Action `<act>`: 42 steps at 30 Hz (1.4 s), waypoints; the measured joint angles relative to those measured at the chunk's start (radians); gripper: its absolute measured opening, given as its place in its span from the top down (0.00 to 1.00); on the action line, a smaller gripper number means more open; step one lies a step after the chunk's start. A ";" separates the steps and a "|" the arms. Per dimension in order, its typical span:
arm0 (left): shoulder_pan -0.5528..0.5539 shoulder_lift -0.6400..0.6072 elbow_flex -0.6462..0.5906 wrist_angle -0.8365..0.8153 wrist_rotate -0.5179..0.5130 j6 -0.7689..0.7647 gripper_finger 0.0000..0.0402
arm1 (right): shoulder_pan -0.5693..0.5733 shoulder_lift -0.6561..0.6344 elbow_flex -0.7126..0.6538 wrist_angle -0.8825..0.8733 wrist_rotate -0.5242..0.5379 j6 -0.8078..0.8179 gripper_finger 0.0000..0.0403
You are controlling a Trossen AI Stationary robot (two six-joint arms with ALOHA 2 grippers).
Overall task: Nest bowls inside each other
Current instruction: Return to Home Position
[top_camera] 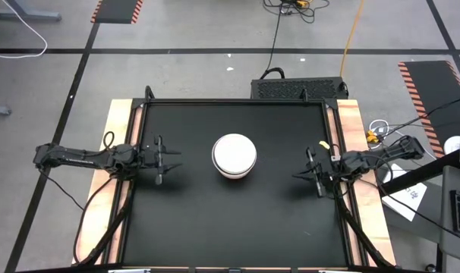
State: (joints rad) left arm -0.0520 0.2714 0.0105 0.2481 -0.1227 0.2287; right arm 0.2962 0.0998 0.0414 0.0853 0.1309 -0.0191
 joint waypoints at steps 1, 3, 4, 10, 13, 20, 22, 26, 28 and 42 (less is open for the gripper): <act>0.000 0.000 0.000 -0.001 -0.008 0.005 0.55 | -0.012 0.000 0.000 0.000 0.002 0.002 1.00; 0.000 0.000 0.000 -0.014 -0.026 0.006 0.55 | -0.041 0.000 0.000 -0.002 0.002 0.014 1.00; 0.002 0.000 0.000 -0.023 -0.034 0.004 0.55 | -0.056 0.000 0.000 -0.006 0.002 0.025 1.00; 0.025 0.000 0.000 -0.128 -0.036 -0.110 0.55 | -0.126 0.000 0.000 -0.058 -0.018 0.092 1.00; 0.029 0.002 0.000 -0.178 -0.035 -0.163 0.55 | -0.133 0.000 0.000 -0.057 -0.069 0.112 1.00; 0.029 0.002 0.000 -0.195 0.040 -0.178 0.55 | -0.133 0.000 0.000 -0.053 -0.080 0.102 1.00; 0.029 0.002 0.000 -0.187 0.076 -0.162 0.55 | -0.133 0.000 0.000 -0.053 -0.080 0.104 1.00; 0.029 0.002 0.000 -0.195 0.121 -0.150 0.55 | -0.133 0.000 0.000 -0.053 -0.080 0.104 1.00; 0.029 0.002 0.000 -0.205 0.122 -0.160 0.55 | -0.133 0.000 0.000 -0.053 -0.080 0.104 1.00; 0.029 0.003 0.000 -0.219 0.121 -0.150 0.55 | -0.133 0.000 0.000 -0.054 -0.080 0.085 1.00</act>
State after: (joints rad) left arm -0.0227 0.2745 0.0105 0.0292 -0.0018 0.0787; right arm 0.1631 0.1001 0.0414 0.0315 0.0513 0.0657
